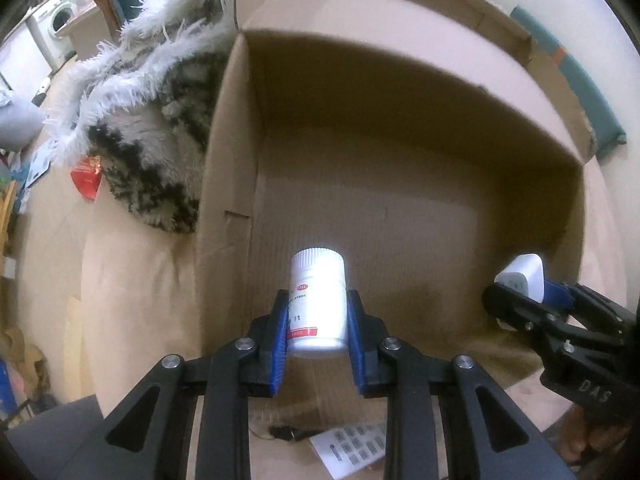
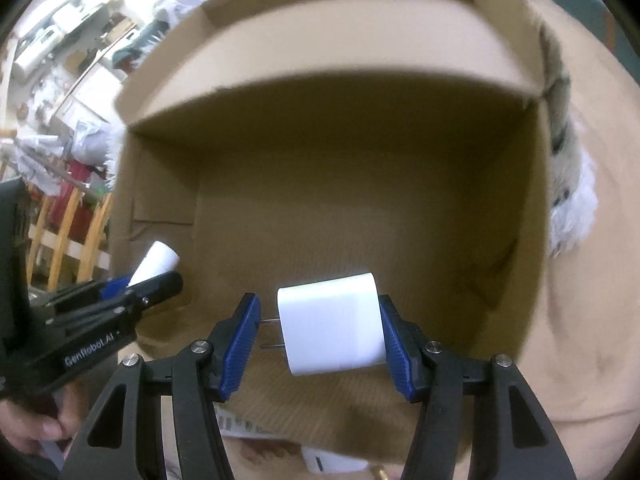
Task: Organize rigid objects
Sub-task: 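Carry the charger and pill bottle into the box and open both grippers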
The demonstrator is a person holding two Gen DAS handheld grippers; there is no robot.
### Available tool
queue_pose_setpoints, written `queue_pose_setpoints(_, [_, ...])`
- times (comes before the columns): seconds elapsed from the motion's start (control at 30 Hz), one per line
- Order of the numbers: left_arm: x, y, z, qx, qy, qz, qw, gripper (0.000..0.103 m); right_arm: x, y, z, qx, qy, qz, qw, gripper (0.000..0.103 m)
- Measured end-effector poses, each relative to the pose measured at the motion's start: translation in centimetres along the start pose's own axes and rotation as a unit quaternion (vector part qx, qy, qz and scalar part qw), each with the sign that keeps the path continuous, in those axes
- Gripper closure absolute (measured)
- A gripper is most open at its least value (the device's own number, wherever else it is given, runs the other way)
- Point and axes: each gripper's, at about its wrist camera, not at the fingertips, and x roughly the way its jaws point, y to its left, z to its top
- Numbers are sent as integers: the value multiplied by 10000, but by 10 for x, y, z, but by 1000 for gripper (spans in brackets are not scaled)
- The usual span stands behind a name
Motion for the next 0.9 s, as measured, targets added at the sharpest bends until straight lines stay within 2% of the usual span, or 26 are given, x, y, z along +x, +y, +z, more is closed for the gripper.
queue_pose_setpoints(0.57, [29, -18, 0, 163, 11, -26, 9999, 79, 26, -6, -2, 128, 219, -151, 9996, 41])
queue_pose_setpoints(0.9, [41, -23, 3, 190, 76, 122, 9997, 79, 22, -10, -1, 194, 100, -173, 9996, 41])
